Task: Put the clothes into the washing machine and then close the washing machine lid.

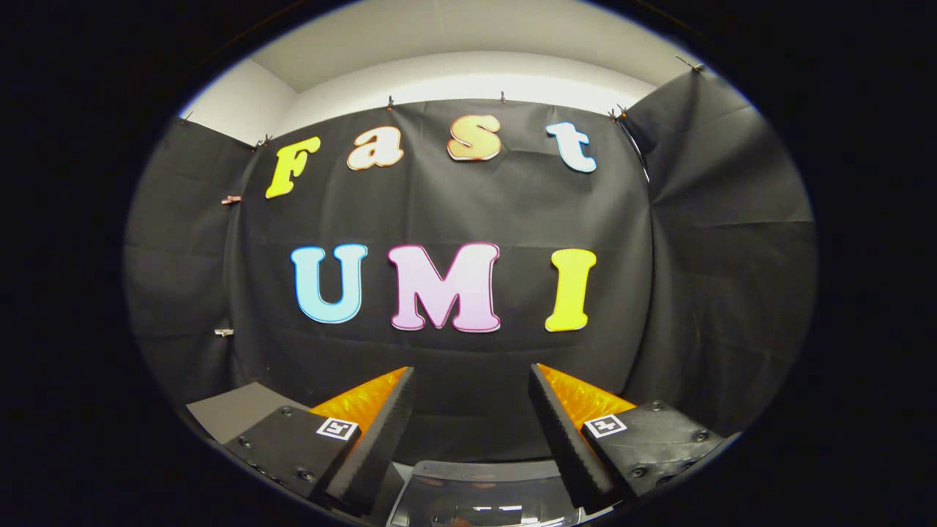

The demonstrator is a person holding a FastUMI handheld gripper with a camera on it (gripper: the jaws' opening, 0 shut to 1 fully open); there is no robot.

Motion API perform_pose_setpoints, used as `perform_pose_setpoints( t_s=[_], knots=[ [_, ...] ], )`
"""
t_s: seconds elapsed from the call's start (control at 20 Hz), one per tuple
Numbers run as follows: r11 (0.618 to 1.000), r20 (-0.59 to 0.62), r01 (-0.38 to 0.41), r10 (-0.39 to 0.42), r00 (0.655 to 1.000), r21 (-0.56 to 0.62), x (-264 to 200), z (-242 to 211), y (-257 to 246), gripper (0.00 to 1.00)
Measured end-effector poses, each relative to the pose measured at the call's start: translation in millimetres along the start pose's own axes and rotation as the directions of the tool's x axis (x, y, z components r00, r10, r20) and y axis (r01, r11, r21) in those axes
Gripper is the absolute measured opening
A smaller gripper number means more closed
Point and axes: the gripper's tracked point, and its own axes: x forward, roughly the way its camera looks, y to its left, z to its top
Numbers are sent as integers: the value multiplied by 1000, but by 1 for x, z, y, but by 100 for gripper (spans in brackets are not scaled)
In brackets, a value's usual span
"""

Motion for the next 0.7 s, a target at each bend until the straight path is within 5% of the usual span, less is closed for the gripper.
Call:
perform_pose_setpoints(
  t_s=[0.7],
  knots=[
    [999, 49, 31, -32, 998, 24, -13, 17, -13, 97]
  ],
)
